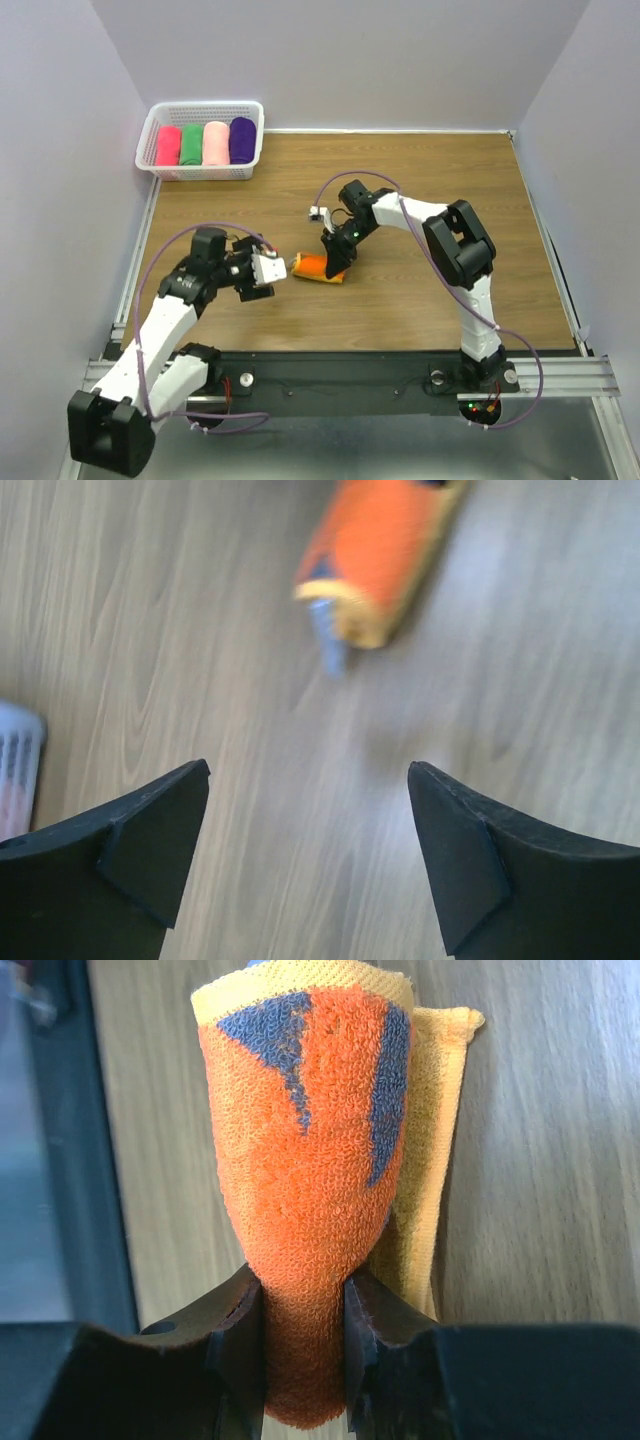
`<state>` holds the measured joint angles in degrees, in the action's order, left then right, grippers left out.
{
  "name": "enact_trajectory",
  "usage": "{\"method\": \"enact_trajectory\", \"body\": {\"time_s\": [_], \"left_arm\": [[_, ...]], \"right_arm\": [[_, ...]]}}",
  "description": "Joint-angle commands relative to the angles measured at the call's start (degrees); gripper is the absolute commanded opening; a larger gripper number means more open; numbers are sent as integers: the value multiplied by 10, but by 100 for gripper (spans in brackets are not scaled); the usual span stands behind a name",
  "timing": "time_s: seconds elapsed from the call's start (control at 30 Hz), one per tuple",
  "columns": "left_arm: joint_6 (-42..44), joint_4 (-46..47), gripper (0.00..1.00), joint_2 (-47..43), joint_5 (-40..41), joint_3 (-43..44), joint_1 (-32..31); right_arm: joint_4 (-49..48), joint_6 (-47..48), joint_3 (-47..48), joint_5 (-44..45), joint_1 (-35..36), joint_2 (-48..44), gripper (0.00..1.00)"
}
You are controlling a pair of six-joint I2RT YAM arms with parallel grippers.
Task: Roll the towels
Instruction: Roll the towel
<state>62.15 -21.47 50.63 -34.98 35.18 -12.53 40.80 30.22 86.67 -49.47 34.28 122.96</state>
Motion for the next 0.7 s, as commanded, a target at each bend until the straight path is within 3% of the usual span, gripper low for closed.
{"method": "enact_trajectory", "body": {"time_s": [0.0, 0.1, 0.33, 0.67], "left_arm": [[52, 80, 96, -44, 83, -60, -106], [48, 136, 97, -23, 124, -70, -180], [44, 228, 97, 83, 154, -46, -269], [100, 281, 97, 204, 153, -31, -308]], "right_arm": [[89, 5, 36, -46, -18, 66, 1], [125, 19, 61, -78, -23, 104, 1], [155, 36, 74, -137, -31, 151, 1], [198, 55, 115, -184, -35, 192, 1]]}}
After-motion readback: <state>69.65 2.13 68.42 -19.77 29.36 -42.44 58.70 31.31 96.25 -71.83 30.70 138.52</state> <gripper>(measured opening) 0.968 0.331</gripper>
